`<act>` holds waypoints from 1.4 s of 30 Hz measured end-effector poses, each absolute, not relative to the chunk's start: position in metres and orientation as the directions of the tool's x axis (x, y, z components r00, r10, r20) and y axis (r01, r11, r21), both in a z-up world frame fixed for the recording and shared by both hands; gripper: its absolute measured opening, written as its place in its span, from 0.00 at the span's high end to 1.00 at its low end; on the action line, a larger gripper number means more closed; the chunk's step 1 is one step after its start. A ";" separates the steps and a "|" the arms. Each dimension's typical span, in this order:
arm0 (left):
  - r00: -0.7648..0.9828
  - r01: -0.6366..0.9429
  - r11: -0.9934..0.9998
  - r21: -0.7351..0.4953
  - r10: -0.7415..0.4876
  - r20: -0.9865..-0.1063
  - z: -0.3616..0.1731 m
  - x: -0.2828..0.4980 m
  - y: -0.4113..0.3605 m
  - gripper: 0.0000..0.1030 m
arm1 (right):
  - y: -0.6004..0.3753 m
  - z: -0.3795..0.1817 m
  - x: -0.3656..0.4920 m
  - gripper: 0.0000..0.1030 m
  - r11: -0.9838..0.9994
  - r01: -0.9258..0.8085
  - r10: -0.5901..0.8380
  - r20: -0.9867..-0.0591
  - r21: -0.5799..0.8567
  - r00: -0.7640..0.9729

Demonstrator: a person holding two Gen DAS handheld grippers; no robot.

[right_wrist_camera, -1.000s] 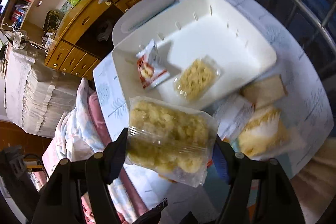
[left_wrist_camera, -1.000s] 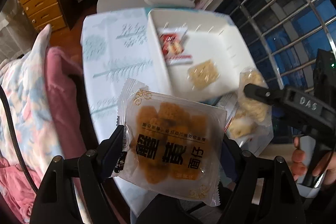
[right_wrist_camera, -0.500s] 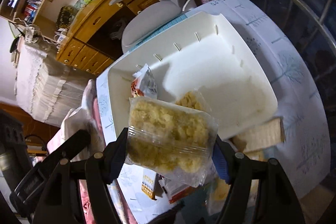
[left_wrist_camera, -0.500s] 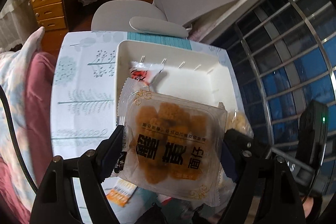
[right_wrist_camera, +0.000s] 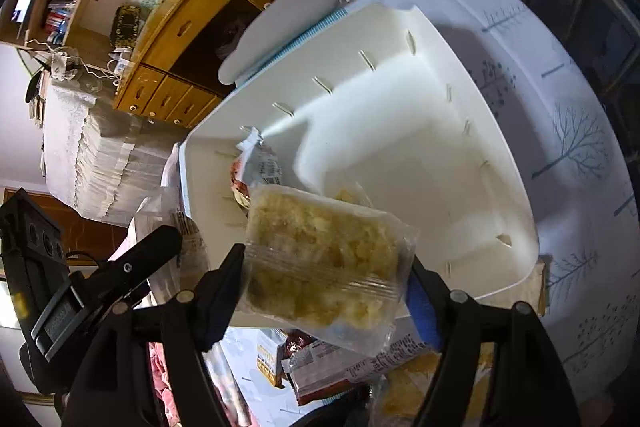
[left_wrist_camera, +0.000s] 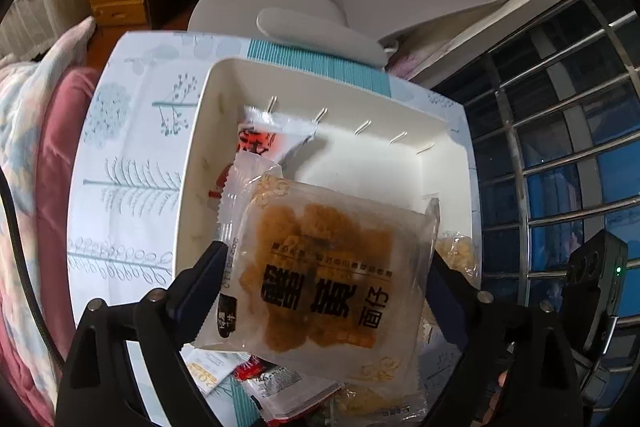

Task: Organize snacks

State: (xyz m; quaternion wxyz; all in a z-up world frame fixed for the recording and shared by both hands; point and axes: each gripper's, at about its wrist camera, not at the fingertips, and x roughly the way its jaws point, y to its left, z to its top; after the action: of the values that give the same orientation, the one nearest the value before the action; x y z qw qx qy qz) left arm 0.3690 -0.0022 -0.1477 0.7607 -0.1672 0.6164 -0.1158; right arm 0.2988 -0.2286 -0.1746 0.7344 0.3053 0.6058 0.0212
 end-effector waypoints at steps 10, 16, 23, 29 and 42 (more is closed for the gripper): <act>0.219 0.008 0.898 -0.439 -0.430 -0.876 -0.138 0.361 0.002 0.03 | -0.219 -0.168 0.287 0.06 0.829 0.352 0.350 -0.894 0.435 0.281; 0.230 0.054 0.888 -0.456 -0.455 -0.860 -0.118 0.340 0.013 0.03 | -0.206 -0.150 0.265 0.06 0.825 0.361 0.326 -0.888 0.434 0.323; 0.255 0.126 0.885 -0.448 -0.465 -0.848 -0.096 0.307 0.027 0.03 | -0.190 -0.134 0.220 0.06 0.820 0.371 0.292 -0.875 0.437 0.386; 0.272 0.154 0.881 -0.448 -0.473 -0.838 -0.082 0.261 0.047 0.03 | -0.170 -0.126 0.173 0.06 0.840 0.366 0.256 -0.889 0.399 0.380; 0.276 0.140 0.899 -0.415 -0.438 -0.855 -0.082 0.162 0.091 0.03 | -0.130 -0.117 0.079 0.06 0.890 0.322 0.195 -0.908 0.323 0.371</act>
State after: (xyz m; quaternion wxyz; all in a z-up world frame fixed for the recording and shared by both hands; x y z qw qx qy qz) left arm 0.1620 0.0908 -0.0820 0.7882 -0.1300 0.5729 -0.1835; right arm 0.0793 -0.1301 -0.1167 0.7952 0.2309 0.5593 -0.0398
